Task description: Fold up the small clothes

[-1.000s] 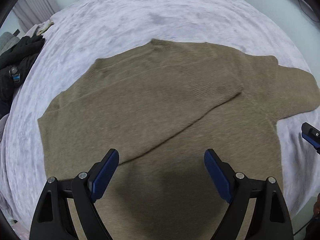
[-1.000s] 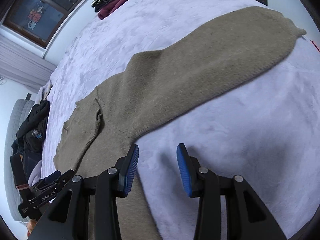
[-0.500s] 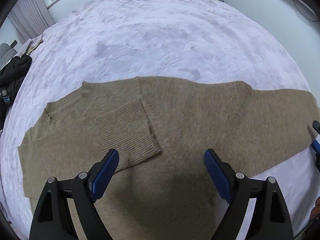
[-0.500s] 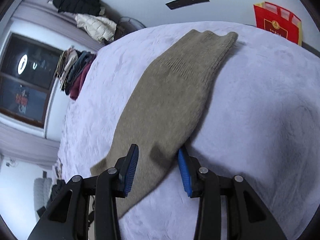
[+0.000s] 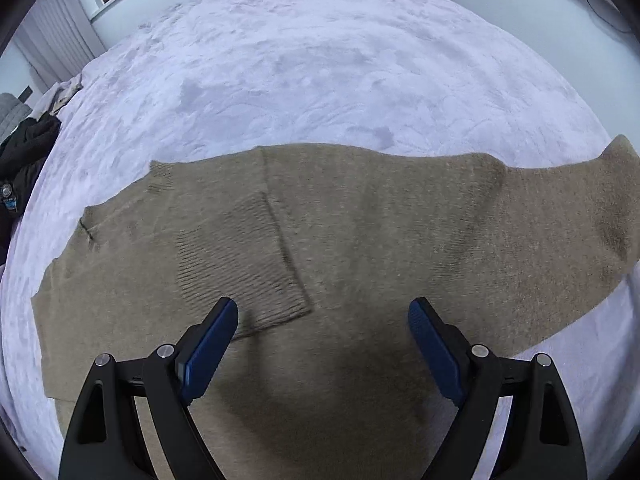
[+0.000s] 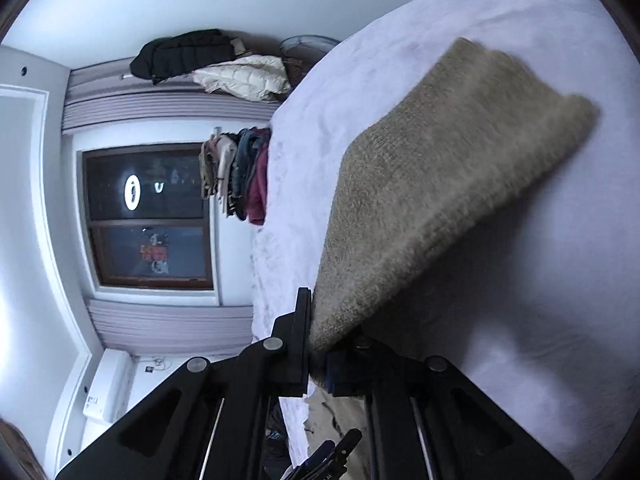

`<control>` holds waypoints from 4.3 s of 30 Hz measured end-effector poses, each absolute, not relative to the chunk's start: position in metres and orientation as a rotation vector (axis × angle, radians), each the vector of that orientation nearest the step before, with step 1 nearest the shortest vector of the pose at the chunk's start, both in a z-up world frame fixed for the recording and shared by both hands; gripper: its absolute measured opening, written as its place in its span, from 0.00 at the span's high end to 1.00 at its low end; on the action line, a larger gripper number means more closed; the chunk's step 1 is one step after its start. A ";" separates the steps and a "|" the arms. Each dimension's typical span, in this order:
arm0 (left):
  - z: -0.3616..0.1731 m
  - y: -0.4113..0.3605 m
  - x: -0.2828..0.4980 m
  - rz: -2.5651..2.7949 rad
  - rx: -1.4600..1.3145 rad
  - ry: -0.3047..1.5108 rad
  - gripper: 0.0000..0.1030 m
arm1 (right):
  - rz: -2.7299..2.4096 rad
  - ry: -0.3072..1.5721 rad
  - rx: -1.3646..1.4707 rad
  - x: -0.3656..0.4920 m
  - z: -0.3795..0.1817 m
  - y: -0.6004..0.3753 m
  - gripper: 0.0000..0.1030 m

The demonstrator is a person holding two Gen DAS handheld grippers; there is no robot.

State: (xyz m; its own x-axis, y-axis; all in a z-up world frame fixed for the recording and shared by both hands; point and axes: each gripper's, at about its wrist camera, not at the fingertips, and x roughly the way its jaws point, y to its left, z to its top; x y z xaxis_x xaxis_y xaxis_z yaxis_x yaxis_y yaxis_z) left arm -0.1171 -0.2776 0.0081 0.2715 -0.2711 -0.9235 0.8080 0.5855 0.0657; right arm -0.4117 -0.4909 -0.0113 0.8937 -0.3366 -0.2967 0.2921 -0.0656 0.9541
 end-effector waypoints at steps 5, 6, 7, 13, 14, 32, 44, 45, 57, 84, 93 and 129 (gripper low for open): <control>0.031 -0.212 -0.069 -0.720 0.561 1.019 0.14 | -0.348 0.060 1.425 -0.323 0.028 -0.478 0.94; 0.033 -0.200 -0.060 -0.697 0.555 1.017 0.14 | -0.317 0.082 1.400 -0.307 0.034 -0.472 0.94; 0.034 -0.186 -0.047 -0.668 0.547 1.018 0.14 | -0.274 0.116 1.361 -0.282 0.042 -0.462 0.94; 0.024 -0.102 0.014 -0.493 0.513 1.039 0.14 | -0.050 0.392 1.067 -0.138 0.069 -0.370 0.94; 0.021 -0.087 0.024 -0.461 0.503 1.055 0.14 | -0.027 0.466 1.017 -0.109 0.063 -0.347 0.94; 0.008 0.040 0.055 -0.353 0.346 1.170 0.14 | -0.225 0.814 0.988 -0.019 -0.013 -0.258 0.95; 0.013 0.081 0.073 -0.266 0.324 1.152 0.14 | -0.015 1.064 0.011 0.014 0.000 -0.091 0.62; 0.015 0.078 0.073 -0.280 0.327 1.147 0.14 | -0.027 1.058 0.052 0.006 0.003 -0.099 0.62; 0.003 -0.034 0.086 -0.501 0.379 1.140 0.14 | -0.488 0.910 1.124 -0.199 -0.019 -0.295 0.62; -0.014 -0.014 0.038 -0.470 0.568 1.254 0.14 | -0.392 1.021 0.833 -0.207 0.010 -0.282 0.50; -0.005 -0.016 0.007 -0.429 0.541 1.277 0.14 | -0.210 1.111 0.734 -0.198 0.012 -0.254 0.45; -0.026 0.178 -0.121 -0.744 0.400 1.479 0.14 | -0.252 1.141 0.969 -0.377 -0.035 -0.191 0.45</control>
